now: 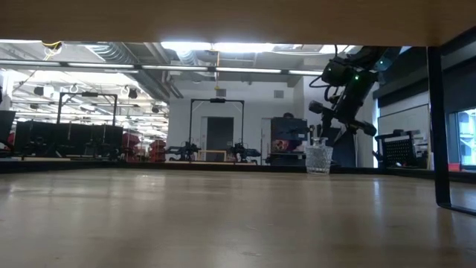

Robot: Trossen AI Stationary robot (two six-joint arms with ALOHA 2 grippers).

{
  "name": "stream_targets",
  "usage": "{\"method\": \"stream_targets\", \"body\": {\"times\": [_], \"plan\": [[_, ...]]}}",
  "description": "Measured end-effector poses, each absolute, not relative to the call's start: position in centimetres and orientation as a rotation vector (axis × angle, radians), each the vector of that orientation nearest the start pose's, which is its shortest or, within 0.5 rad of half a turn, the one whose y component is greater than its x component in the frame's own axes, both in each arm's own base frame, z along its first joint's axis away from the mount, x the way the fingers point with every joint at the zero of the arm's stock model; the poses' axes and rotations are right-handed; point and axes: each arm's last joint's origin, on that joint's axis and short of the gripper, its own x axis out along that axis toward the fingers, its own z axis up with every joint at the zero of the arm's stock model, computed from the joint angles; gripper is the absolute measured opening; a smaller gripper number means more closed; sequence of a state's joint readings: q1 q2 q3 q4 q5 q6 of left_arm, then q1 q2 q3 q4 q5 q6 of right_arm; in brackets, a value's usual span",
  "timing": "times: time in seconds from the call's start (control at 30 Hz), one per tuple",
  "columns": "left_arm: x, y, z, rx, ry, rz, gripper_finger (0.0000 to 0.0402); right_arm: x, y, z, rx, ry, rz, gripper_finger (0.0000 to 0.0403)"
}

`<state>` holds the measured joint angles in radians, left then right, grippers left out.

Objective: Sort vases onto shelf
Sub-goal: Put the transparent vase on the shelf aligned with the other transparent vase

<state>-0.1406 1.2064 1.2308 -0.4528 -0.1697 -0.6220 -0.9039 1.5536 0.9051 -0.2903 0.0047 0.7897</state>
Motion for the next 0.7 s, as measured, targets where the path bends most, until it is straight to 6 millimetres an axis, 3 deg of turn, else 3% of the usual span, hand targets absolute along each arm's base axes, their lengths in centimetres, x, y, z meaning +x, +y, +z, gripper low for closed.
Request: {"method": "stream_targets", "body": {"times": [0.37, 0.7], "plan": [[25.51, -3.12, 37.6, -0.547, 0.4, 0.157, 0.0112, 18.77, -23.84, 18.99, 1.097, 0.516, -1.159, 0.0142], [25.51, -3.14, 37.58, -0.547, 0.403, 0.153, 0.0112, 18.39, -23.53, 19.74, 0.963, 0.565, -1.137, 0.0142]]}}
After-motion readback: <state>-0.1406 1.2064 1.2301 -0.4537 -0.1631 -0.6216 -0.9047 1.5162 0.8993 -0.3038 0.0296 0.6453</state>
